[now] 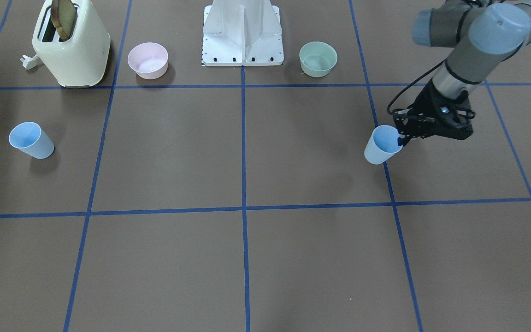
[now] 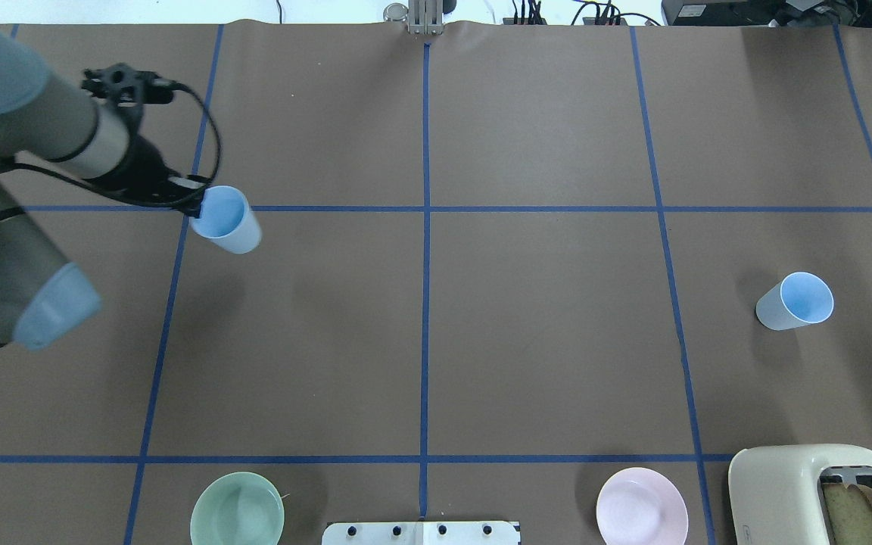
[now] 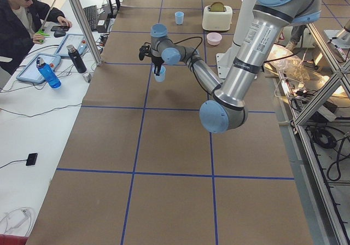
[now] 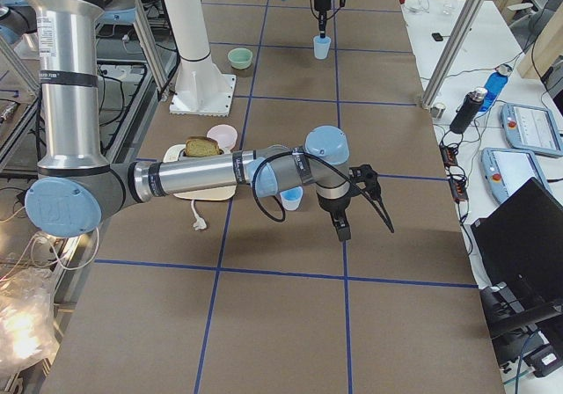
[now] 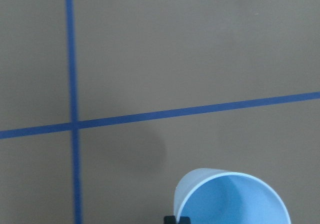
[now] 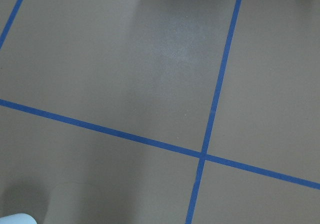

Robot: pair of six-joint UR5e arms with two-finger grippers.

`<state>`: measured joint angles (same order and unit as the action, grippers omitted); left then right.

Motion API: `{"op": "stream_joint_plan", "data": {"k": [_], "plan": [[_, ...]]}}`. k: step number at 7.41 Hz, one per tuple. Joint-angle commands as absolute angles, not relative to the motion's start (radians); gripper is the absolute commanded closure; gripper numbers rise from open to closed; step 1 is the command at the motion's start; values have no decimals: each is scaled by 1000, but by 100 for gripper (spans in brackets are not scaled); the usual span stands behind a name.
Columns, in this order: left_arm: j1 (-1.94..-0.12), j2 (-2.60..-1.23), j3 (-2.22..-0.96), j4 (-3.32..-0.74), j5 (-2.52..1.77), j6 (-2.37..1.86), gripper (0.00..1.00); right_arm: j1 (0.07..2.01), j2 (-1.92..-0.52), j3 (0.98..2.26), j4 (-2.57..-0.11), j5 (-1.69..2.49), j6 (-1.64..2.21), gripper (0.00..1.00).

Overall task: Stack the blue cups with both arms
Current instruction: 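Carry the blue cup with the left gripper to the table center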

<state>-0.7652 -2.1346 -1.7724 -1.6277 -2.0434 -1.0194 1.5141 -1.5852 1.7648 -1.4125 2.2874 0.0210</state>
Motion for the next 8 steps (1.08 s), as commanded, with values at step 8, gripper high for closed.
{"op": "stream_joint_plan", "data": {"k": [8], "plan": [[-502,-2416,-1559,-1554,-1842,-1204,100,1514,-1585,1761,-1413,2298,29,0]]}}
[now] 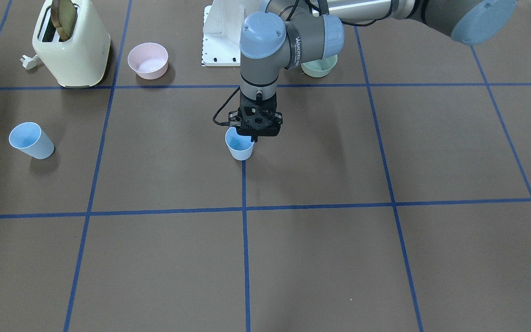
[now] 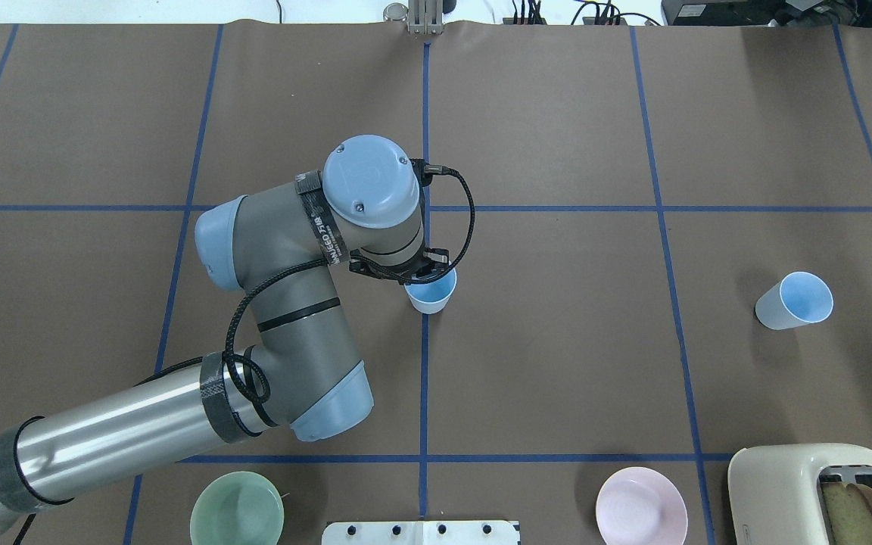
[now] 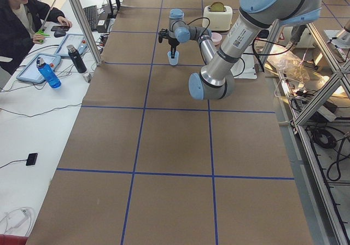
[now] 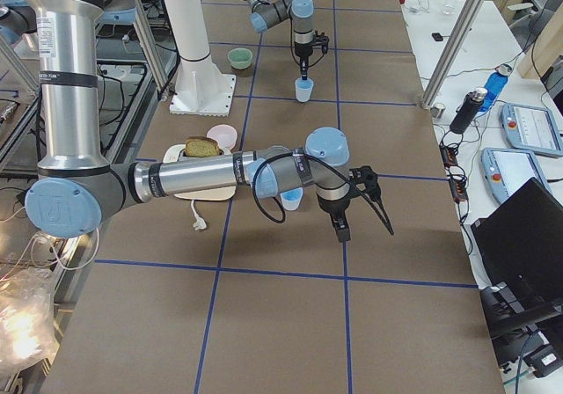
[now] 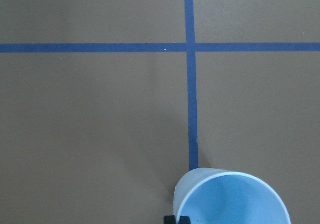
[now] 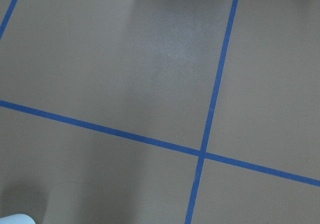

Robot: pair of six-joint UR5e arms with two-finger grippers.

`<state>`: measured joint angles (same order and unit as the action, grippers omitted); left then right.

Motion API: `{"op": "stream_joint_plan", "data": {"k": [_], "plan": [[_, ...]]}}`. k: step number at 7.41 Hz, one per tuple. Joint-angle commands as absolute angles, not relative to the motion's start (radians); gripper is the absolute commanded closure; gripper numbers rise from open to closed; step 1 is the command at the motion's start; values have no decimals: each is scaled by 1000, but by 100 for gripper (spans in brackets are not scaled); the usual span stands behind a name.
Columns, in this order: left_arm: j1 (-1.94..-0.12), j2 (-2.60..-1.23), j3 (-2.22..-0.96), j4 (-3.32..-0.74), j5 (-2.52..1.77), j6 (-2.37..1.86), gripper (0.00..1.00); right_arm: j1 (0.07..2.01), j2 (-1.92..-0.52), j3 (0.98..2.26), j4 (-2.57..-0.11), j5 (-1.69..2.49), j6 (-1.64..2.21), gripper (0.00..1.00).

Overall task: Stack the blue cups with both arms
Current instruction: 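Carry the blue cup with the left gripper to the table center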

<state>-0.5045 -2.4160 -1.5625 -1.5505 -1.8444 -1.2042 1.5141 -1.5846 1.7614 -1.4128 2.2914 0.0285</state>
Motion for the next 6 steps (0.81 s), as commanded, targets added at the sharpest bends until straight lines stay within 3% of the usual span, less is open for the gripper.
{"op": "stream_joint_plan", "data": {"k": [1,2,4,5,6], "plan": [[-497,-2415,-1557,-1555,-1842,-1204,100,1514,-1585,1761,-1413,2299,29,0],[-492,-2413,-1554,-1557,-1841,-1201,100,1514,-1585,1763,-1413,2299,29,0],[-489,-2413,-1551,-1557,-1842,-1198,87,1514,-1585,1761,-1413,2299,29,0],[-489,-2413,-1551,-1557,-1842,-1197,64,1514,-1585,1761,-1413,2299,28,0],[-489,-2411,-1563,-1557,-1841,-1193,29,1514,-1585,1761,-1413,2299,28,0]]}}
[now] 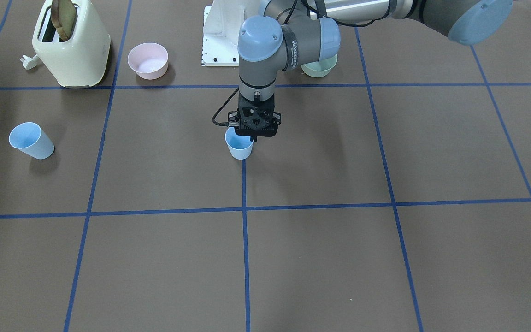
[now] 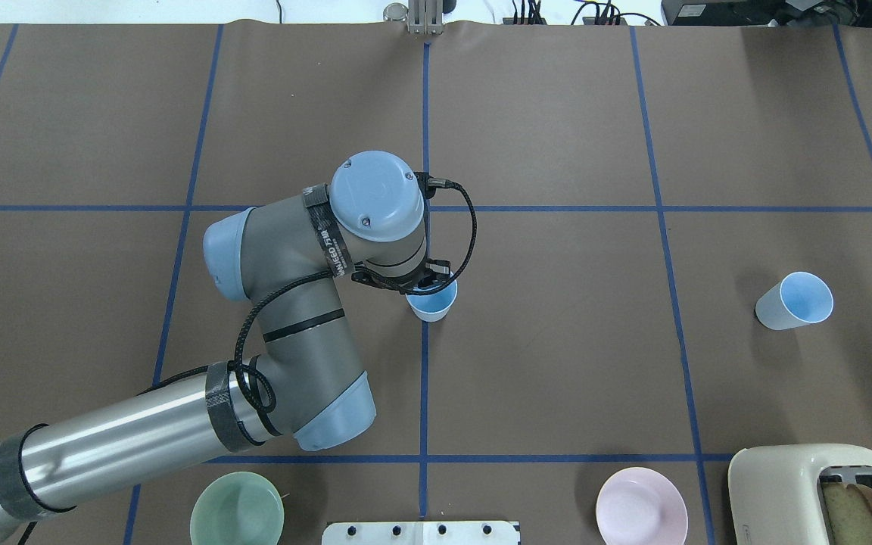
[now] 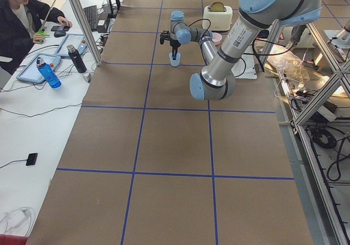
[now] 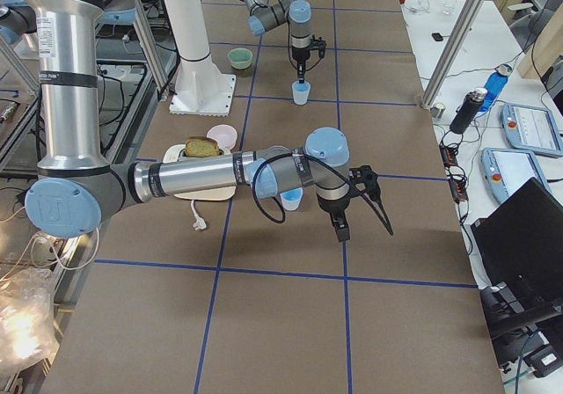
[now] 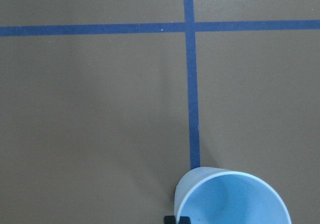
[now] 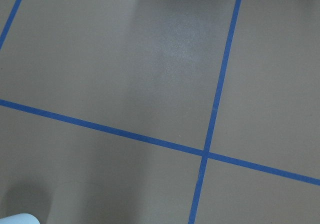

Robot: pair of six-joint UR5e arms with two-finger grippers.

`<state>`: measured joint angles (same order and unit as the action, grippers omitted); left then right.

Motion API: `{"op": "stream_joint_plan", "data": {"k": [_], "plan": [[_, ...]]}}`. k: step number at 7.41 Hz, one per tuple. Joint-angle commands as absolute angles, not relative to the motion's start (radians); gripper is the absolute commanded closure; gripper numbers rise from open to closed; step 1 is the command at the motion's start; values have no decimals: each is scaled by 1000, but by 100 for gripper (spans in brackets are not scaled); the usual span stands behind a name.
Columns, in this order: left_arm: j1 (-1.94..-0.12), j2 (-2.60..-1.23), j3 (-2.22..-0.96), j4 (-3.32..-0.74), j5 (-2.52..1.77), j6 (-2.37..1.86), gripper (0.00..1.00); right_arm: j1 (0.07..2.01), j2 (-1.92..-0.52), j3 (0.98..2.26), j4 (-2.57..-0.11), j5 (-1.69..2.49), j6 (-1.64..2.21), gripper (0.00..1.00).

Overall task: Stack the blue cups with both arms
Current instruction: 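Carry the blue cup with the left gripper to the table center, then open the left gripper, release the cup, and withdraw the left arm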

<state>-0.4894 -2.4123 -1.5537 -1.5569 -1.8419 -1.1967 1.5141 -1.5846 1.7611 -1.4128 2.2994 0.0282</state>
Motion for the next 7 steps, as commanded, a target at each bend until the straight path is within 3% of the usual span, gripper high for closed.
{"op": "stream_joint_plan", "data": {"k": [1,4,5,7], "plan": [[-492,-2410,-1587,-1552,-1839,-1189,2,1514,-1583,1763,-1411,2299,28,0],[-586,-2341,-1785,-1404,-1855,-1045,2,1513,-1583,1763,-1332,2307,25,0],[-657,-2266,-1875,-1358,-1902,-960,2,1513,-1583,1764,-1284,2315,26,0],[-861,-2114,-1924,-1355,-2037,-694,2,1505,-1580,1772,-1282,2339,38,0]]}}
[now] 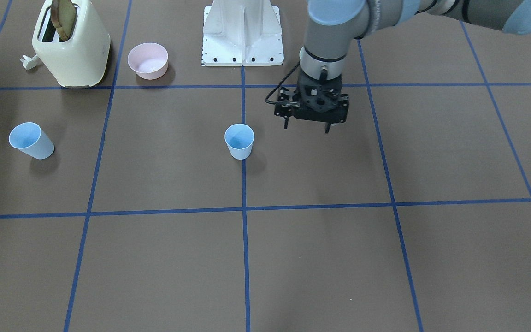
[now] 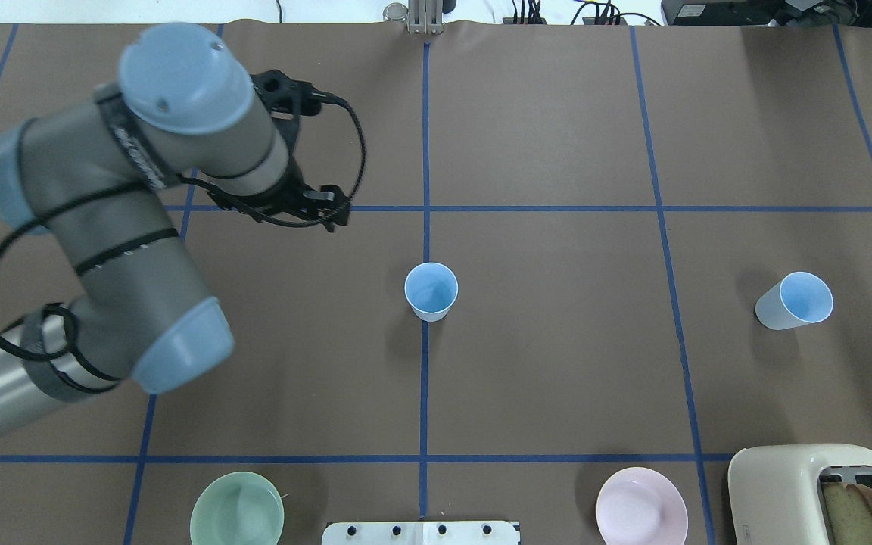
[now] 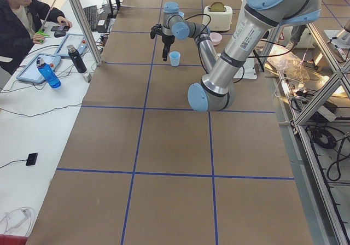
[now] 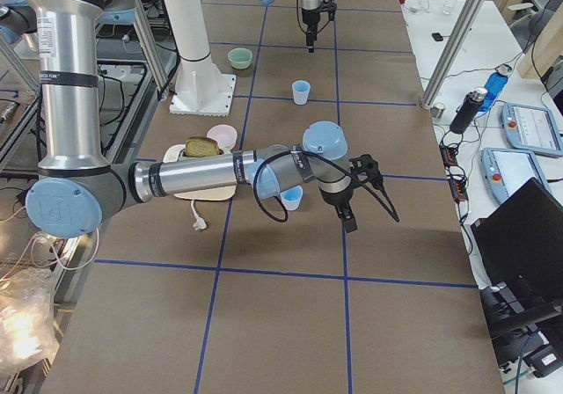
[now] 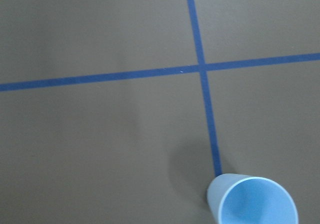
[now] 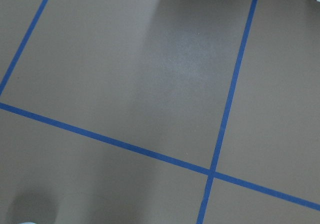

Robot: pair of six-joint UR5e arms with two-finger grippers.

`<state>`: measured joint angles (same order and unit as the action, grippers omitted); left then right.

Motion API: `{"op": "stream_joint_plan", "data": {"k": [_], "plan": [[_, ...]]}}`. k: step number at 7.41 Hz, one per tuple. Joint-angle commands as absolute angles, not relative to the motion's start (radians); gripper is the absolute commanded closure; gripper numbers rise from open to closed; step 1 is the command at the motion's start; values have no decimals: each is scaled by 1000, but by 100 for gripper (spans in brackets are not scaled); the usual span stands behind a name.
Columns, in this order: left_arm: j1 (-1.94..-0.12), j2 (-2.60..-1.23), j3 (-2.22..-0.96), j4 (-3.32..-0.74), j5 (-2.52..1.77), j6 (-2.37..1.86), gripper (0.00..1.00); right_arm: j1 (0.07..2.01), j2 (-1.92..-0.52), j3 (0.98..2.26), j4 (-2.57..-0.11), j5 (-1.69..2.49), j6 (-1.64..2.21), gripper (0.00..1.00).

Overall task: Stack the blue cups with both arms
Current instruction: 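Open the left gripper, release the cup, and withdraw the left arm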

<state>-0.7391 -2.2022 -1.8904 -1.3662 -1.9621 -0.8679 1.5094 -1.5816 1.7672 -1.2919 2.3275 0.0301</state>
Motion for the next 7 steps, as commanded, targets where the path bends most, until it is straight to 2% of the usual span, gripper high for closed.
{"op": "stream_joint_plan", "data": {"k": [1,4,5,7], "plan": [[-958,-2033,-1924,-1356,-2074,-531,2,1499,-1580,1775,-1282,2347,49,0],[-1365,-1768,-1867,-1365,-2234,23,2,1425,-1585,1837,-1284,2370,240,0],[-1499,-1728,-1795,-1370,-2297,135,2,1378,-1585,1876,-1288,2361,324,0],[-1655,-1691,-1673,-1370,-2290,375,2,1277,-1585,1913,-1292,2283,382,0]]}}
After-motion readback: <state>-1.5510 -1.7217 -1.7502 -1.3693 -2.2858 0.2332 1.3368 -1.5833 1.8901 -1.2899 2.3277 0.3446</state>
